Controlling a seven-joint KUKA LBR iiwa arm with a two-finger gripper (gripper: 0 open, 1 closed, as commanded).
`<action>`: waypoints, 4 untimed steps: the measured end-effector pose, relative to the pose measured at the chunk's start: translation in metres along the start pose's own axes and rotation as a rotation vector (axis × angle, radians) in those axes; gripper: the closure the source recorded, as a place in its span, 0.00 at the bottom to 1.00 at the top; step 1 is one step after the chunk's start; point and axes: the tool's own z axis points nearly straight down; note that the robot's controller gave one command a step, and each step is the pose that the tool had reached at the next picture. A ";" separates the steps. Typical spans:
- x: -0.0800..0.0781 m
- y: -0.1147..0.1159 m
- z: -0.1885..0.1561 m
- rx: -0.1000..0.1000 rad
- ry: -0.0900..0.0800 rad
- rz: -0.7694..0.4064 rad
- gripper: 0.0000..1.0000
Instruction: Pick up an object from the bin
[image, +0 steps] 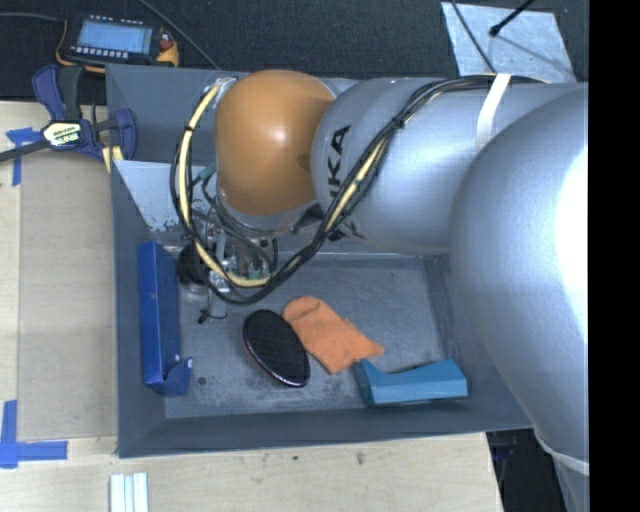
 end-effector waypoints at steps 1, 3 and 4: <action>-0.002 -0.001 -0.005 -0.002 -0.007 0.003 0.00; -0.022 -0.026 0.042 0.000 -0.008 -0.244 0.00; -0.025 -0.041 0.046 -0.001 -0.007 -0.298 0.00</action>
Offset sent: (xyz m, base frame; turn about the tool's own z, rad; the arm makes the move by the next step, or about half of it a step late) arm 0.0328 -0.0406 -0.0409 -0.1638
